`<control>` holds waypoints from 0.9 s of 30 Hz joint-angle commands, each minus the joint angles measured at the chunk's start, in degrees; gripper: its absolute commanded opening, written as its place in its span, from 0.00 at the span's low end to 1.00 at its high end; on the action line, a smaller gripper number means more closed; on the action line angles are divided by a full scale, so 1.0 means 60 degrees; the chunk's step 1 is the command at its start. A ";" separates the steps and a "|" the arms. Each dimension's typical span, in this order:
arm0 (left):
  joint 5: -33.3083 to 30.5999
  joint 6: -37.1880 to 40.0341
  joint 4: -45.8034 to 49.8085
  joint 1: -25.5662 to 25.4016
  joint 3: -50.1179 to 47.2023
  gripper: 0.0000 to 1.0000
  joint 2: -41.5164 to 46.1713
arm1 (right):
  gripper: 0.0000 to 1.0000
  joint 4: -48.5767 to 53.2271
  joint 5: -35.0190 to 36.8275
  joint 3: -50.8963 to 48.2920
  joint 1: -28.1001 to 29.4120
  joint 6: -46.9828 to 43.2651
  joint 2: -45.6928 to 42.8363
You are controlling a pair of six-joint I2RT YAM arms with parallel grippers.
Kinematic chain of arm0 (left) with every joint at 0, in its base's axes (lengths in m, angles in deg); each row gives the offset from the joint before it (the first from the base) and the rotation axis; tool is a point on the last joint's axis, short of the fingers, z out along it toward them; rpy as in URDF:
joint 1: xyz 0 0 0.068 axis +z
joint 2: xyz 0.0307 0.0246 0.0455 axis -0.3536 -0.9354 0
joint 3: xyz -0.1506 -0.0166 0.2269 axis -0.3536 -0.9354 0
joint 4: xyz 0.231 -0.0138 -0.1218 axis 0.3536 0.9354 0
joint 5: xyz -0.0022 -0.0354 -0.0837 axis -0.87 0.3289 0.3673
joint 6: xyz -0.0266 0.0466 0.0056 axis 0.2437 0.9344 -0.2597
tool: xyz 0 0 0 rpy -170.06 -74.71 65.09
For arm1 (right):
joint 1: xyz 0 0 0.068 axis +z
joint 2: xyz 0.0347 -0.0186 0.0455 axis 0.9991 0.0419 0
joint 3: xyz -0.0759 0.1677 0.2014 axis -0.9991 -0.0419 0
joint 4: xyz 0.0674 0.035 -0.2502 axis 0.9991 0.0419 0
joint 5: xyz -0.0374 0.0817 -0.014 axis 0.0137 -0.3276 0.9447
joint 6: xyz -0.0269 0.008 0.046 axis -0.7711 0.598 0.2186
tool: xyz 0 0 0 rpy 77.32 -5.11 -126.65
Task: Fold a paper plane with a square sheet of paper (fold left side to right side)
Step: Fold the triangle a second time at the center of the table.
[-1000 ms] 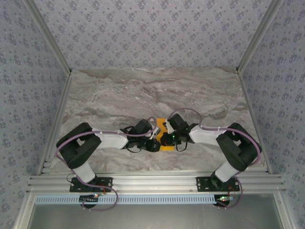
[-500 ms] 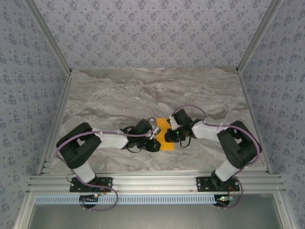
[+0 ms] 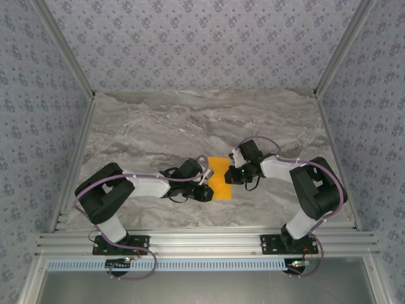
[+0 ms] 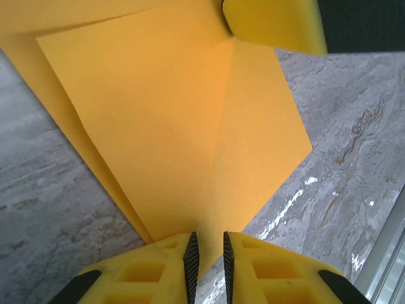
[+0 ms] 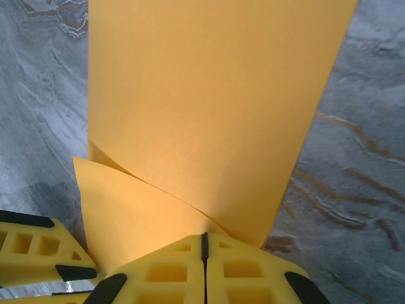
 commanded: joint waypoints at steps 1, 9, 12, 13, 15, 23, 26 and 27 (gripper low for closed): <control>-0.0290 -0.0013 0.0754 -0.0202 -0.0475 0.21 -0.0728 | 0.07 0.0455 0.1237 0.0162 -0.0519 -0.0430 0.0411; -0.0200 -0.0024 0.0682 -0.0204 -0.0462 0.22 -0.0565 | 0.07 0.0571 0.0959 0.0277 -0.0742 -0.0510 0.0671; 0.0041 -0.0001 0.0662 -0.0202 -0.0252 0.23 -0.0205 | 0.07 0.0598 0.0811 0.0269 -0.0756 -0.0525 0.0746; 0.0139 0.0043 0.0746 -0.0202 -0.0093 0.23 -0.0039 | 0.07 0.0610 0.0776 0.0280 -0.0754 -0.0528 0.0759; 0.0371 0.0099 0.0840 -0.0202 0.0225 0.23 0.0251 | 0.07 0.0629 0.0706 0.0252 -0.0743 -0.0535 0.0777; 0.0751 0.0595 0.1398 -0.0202 0.1726 0.24 -0.0039 | 0.07 0.0588 0.0556 0.0260 -0.0741 -0.0479 0.0809; 0.0836 0.0641 0.1377 -0.0202 0.2004 0.24 -0.0602 | 0.07 0.0642 0.0541 0.0252 -0.0725 -0.0491 0.0812; 0.0838 0.0656 0.1370 -0.0194 0.2090 0.24 -0.0766 | 0.06 0.0656 0.0555 0.0265 -0.0711 -0.0512 0.0814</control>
